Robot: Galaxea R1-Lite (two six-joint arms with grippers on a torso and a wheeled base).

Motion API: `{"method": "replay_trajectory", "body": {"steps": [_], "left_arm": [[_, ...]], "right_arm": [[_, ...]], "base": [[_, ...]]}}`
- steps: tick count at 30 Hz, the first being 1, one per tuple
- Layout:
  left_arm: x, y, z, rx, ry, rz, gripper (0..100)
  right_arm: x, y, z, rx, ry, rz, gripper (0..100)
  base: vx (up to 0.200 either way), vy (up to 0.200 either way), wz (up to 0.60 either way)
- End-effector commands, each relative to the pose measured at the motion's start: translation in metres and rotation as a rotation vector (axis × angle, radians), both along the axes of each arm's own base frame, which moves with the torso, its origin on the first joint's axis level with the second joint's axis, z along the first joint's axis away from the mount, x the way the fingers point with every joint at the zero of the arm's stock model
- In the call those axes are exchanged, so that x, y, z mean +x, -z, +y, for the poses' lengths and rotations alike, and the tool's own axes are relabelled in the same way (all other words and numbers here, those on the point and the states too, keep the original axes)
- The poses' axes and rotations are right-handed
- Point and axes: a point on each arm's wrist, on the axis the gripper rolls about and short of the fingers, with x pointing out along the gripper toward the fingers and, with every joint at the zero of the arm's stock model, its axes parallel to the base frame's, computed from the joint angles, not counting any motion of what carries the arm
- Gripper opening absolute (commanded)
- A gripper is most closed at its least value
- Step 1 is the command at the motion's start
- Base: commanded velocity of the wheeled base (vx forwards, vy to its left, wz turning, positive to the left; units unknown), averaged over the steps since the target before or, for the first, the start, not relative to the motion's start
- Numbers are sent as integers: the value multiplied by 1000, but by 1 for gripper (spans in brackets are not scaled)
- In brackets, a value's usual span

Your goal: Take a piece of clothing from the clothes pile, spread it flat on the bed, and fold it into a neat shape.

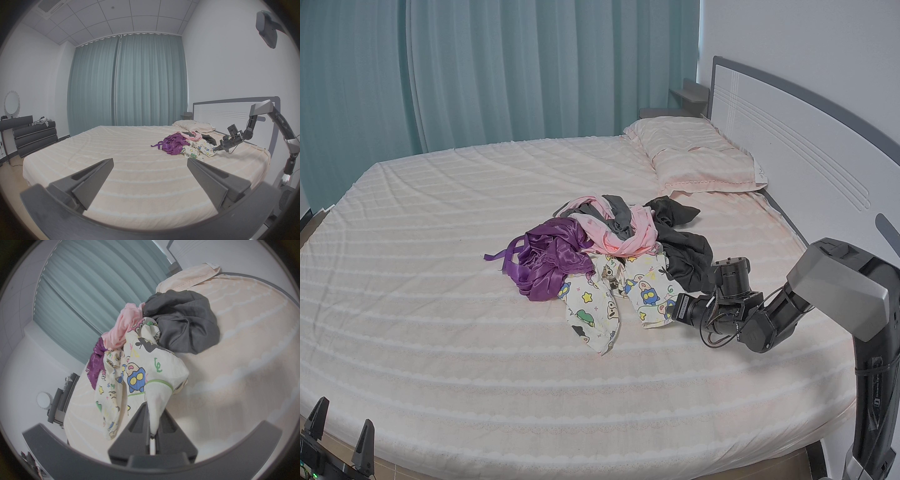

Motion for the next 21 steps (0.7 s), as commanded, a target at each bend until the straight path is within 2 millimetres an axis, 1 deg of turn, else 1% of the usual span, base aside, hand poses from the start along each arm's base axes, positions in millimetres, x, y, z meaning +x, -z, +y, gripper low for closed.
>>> {"method": "replay_trajectory", "body": {"steps": [1,2,3,8,13,16,17,18,21], "left_arm": [[0,5,0,-1,-1,1,100],[0,5,0,-1,-1,1,100],[0,5,0,1,-1,1,100],[0,5,0,-1,-1,1,100],[0,5,0,2,2,0,100],[0,5,0,1,2,1,100],[0,5,0,1,2,1,100],[0,5,0,4,2,1,100],[0,5,0,11,-14,0,100]], "right_arm": [[-20,-33,-7,64,9,-22,0],[-20,-33,-7,64,9,-22,0],[-40,-40,-12,82,5,-15,0],[-79,-48,-20,132,-37,-38,0],[-124,-57,-29,186,-98,-72,0],[-147,-64,-30,197,-130,-93,0],[-151,-65,-30,201,-136,-97,0],[-161,-69,-30,208,-155,-108,0],[-184,-79,-29,225,-199,-136,0]], "base": [[0,0,0],[0,0,0],[0,0,0],[0,0,0],[0,0,0],[0,0,0],[0,0,0],[0,0,0],[0,0,0]]}}
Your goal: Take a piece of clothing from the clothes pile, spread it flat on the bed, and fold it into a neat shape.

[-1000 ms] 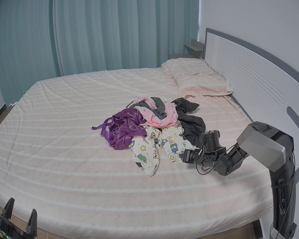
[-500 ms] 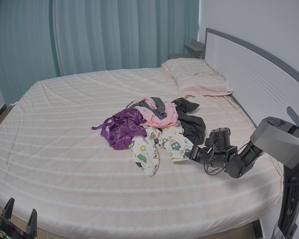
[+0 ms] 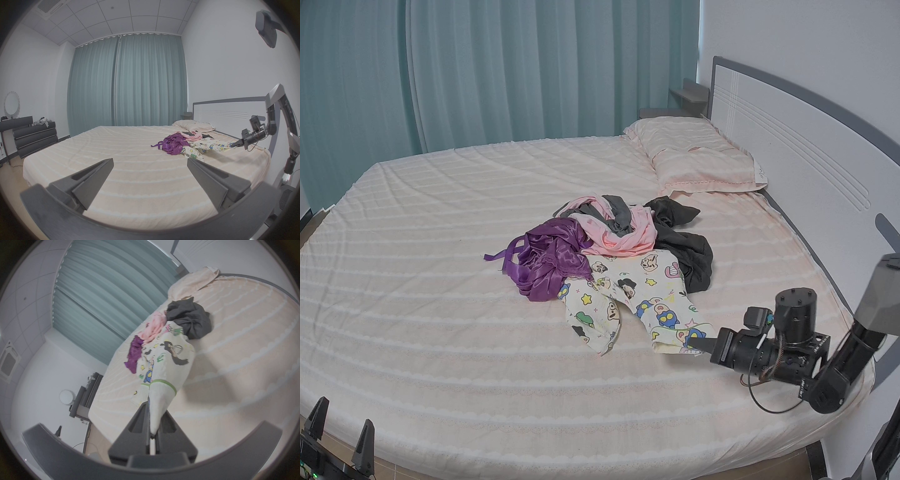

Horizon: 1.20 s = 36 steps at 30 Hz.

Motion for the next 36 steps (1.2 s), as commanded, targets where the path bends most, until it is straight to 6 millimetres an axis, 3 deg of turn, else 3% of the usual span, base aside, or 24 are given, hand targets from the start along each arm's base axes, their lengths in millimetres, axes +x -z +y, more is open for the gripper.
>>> {"method": "replay_trajectory", "body": {"steps": [1,7,8,11,13,16,19,23,31,36], "left_arm": [[0,5,0,6,-17,-3,100],[0,3,0,46,-4,-17,100],[-3,-8,0,24,-6,-65,100],[-17,-122,1,-265,13,-345,100],[-11,-157,0,-316,49,-344,100],[3,-152,-2,-176,110,-239,100],[36,-110,-5,-24,231,37,100],[62,-80,-7,60,288,250,100],[103,-59,-24,95,489,532,100],[135,-51,-41,108,565,581,100]], "right_arm": [[-51,-35,-2,63,-90,-98,0],[-85,-57,-14,103,-122,-163,0],[-87,-60,-16,111,-125,-175,0],[-88,-71,-18,139,-127,-222,0],[-85,-80,-17,157,-125,-259,0],[-85,-89,-16,179,-129,-297,0],[-90,-97,-19,200,-134,-331,0],[-93,-97,-22,198,-126,-332,0],[-94,-93,-22,188,-128,-315,0],[-93,-98,-22,198,-120,-336,0]], "base": [[0,0,0],[0,0,0],[0,0,0],[0,0,0],[0,0,0],[0,0,0],[0,0,0],[0,0,0],[0,0,0],[0,0,0]]}}
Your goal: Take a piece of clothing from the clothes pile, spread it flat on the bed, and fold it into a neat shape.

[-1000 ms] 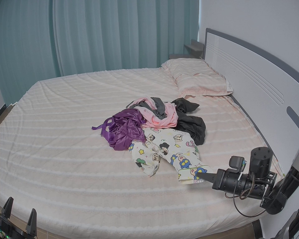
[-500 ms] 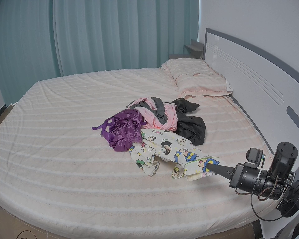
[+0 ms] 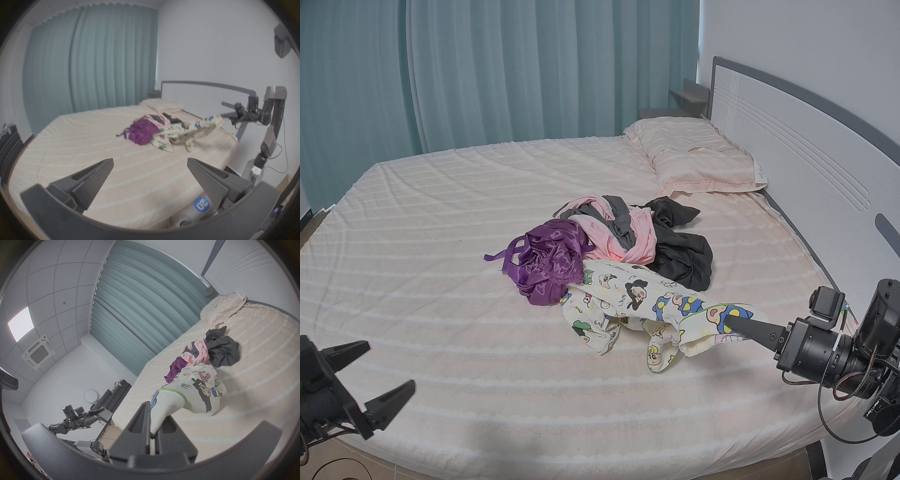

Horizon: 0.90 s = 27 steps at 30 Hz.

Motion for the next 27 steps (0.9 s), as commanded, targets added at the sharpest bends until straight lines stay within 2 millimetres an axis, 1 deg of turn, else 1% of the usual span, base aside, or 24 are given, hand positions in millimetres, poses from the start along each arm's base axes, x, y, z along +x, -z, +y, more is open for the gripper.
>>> {"method": "replay_trajectory", "body": {"steps": [1,3,5,9,10,11,12,14,16,17,19,21,23,27], "left_arm": [[51,39,-27,70,184,276,100],[67,42,-41,34,209,280,100],[77,46,-52,16,203,292,100],[100,61,-83,23,147,275,100],[103,65,-87,23,142,277,100],[103,65,-87,23,142,277,100],[110,77,-104,15,115,294,100],[117,88,-116,7,72,318,100],[126,96,-125,6,44,325,100],[126,96,-125,6,44,325,100],[137,112,-135,8,31,344,100],[143,121,-140,10,31,345,100],[147,125,-144,3,34,335,100],[164,140,-157,-15,28,306,100]], "right_arm": [[-2,-9,-2,22,9,-38,0],[-1,-16,-9,39,35,-69,0],[1,-23,-14,53,55,-93,0],[2,-21,-16,47,45,-82,0],[2,-21,-16,47,47,-82,0],[2,-21,-16,47,47,-82,0],[4,-19,-16,42,52,-74,0],[7,-15,-15,31,52,-54,0],[9,-10,-14,20,53,-37,0],[9,-10,-14,20,53,-37,0],[12,-9,-13,18,55,-33,0],[13,-9,-12,19,55,-35,0],[13,-10,-12,20,53,-36,0],[14,-9,-12,17,53,-32,0]], "base": [[0,0,0],[0,0,0],[0,0,0],[0,0,0],[0,0,0],[0,0,0],[0,0,0],[0,0,0],[0,0,0],[0,0,0],[0,0,0],[0,0,0],[0,0,0],[0,0,0]]}}
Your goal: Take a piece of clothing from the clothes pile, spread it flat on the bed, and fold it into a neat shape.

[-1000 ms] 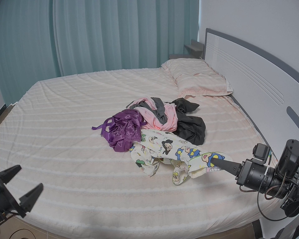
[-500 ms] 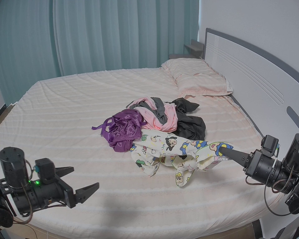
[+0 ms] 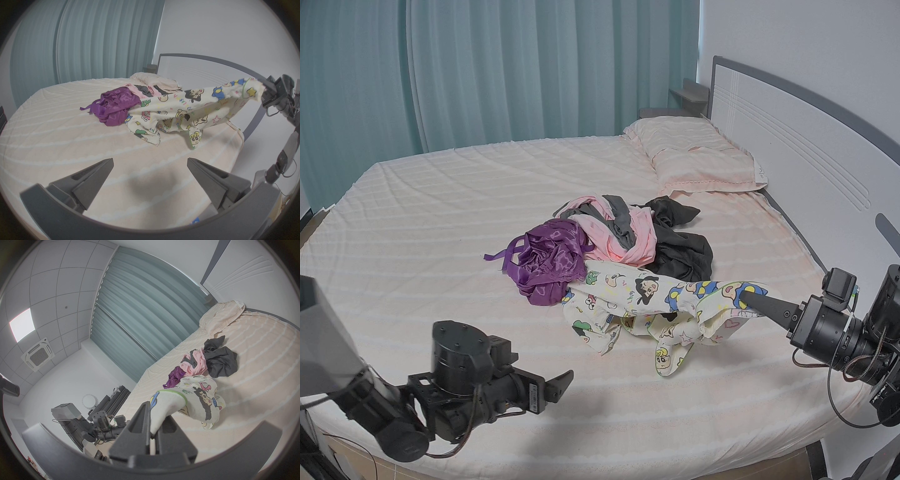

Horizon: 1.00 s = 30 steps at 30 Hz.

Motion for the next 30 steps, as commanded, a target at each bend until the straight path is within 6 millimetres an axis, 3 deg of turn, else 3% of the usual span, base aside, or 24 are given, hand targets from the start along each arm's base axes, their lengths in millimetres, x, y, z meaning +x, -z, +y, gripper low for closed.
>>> {"method": "replay_trajectory", "body": {"steps": [1,10,18,30], "left_arm": [[22,43,-24,43,-10,57,100],[54,56,-49,-11,-66,33,100],[90,87,-76,-39,-100,20,100],[129,110,-84,-64,-150,-13,100]], "right_arm": [[5,4,2,-9,2,16,0],[6,4,0,-8,10,15,0],[7,4,0,-8,11,15,0],[10,1,2,-5,13,6,0]], "base": [[0,0,0],[0,0,0],[0,0,0],[0,0,0]]}}
